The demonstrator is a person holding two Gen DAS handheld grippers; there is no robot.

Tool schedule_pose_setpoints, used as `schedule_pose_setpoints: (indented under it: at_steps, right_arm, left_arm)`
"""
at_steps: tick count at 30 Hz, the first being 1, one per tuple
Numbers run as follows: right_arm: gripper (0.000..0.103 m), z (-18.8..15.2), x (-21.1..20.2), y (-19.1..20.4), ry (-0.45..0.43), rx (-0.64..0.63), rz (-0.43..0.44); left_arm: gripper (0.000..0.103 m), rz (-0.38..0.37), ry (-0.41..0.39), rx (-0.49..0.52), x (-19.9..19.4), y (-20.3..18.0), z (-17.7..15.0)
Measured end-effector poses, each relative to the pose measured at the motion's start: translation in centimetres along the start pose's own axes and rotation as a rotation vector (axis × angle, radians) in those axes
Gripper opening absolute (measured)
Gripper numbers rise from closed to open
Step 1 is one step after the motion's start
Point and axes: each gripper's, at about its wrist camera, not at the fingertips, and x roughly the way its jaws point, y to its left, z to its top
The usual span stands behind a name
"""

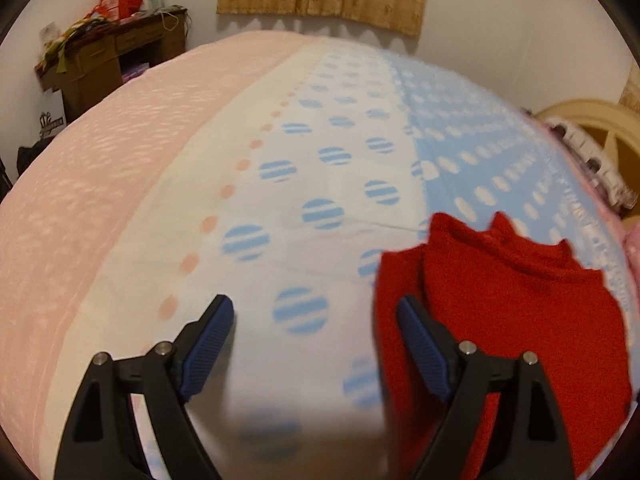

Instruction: Fold small clothes

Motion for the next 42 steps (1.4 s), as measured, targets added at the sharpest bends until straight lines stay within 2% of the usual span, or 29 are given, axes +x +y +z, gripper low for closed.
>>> schedule_pose_setpoints:
  at_steps: [3, 5, 7, 10, 12, 13, 14, 15, 17, 19, 22, 24, 26, 29, 34, 37, 42]
  right_arm:
    - [0.087, -1.0, 1.7, 0.2, 0.057, -0.045, -0.027]
    - [0.088, -2.3, 3.8, -1.0, 0.147, -0.024, -0.037]
    - [0.088, -2.5, 3.2, -1.3, 0.117, -0.005, -0.023]
    - [0.088, -1.9, 1.7, -0.9, 0.087, 0.022, -0.019]
    - [0.088, -1.6, 1.3, -0.5, 0.064, 0.012, -0.008]
    - [0.088, -1.6, 1.5, -0.3, 0.073, 0.001, -0.018]
    - [0.088, -1.6, 2.2, -0.4, 0.1, -0.009, -0.071]
    - [0.088, -1.8, 2.7, -0.5, 0.116, -0.011, -0.105]
    - [0.088, -2.6, 3.9, -1.4, 0.145, -0.002, -0.104]
    - [0.088, -2.7, 3.7, -1.1, 0.141, -0.012, -0.109]
    - [0.088, -2.6, 3.8, 0.0, 0.196, -0.046, -0.164]
    - [0.088, -2.4, 3.2, 1.1, 0.183, -0.06, -0.205]
    - [0.088, -2.0, 2.6, 3.1, 0.167, -0.102, -0.165]
    - [0.088, -1.5, 2.5, 6.3, 0.15, -0.194, -0.153]
    - [0.088, -0.7, 4.1, 11.9, 0.12, -0.358, -0.137]
    - [0.088, -0.3, 5.4, 15.3, 0.098, -0.447, -0.144]
    - [0.088, -0.2, 7.1, 20.4, 0.06, -0.557, -0.108]
  left_arm:
    - [0.087, -0.077, -0.045, 0.005, -3.8, -0.6, -1.9]
    - [0.091, -0.14, -0.05, 0.051, -5.7, -1.7, -3.8]
    - [0.094, -0.166, -0.025, 0.125, -6.9, -2.9, -6.1]
    - [0.094, -0.175, -0.017, 0.186, -7.4, -3.7, -8.3]
    - [0.094, -0.149, -0.011, 0.204, -7.1, -3.8, -8.8]
    - [0.094, -0.137, -0.006, 0.194, -6.8, -3.6, -8.8]
    - [0.094, -0.134, 0.008, 0.183, -6.7, -3.5, -8.7]
    - [0.099, -0.125, 0.051, 0.175, -6.2, -3.1, -8.7]
    - [0.101, -0.109, 0.09, 0.171, -5.6, -2.6, -9.1]
    - [0.101, -0.134, 0.083, 0.148, -5.9, -2.1, -9.2]
    - [0.101, -0.134, 0.027, 0.134, -7.5, -1.2, -8.7]
    - [0.101, -0.133, -0.021, 0.121, -8.5, -0.1, -8.4]
    - [0.101, -0.133, -0.027, 0.079, -8.5, 1.8, -8.0]
    - [0.101, -0.144, -0.015, -0.004, -7.8, 4.5, -7.7]
    - [0.101, -0.239, -0.002, -0.154, -7.1, 7.6, -8.2]
    - [0.101, -0.25, -0.007, -0.166, -6.8, 7.6, -8.5]
    - [0.101, -0.237, -0.009, -0.123, -6.8, 7.0, -8.8]
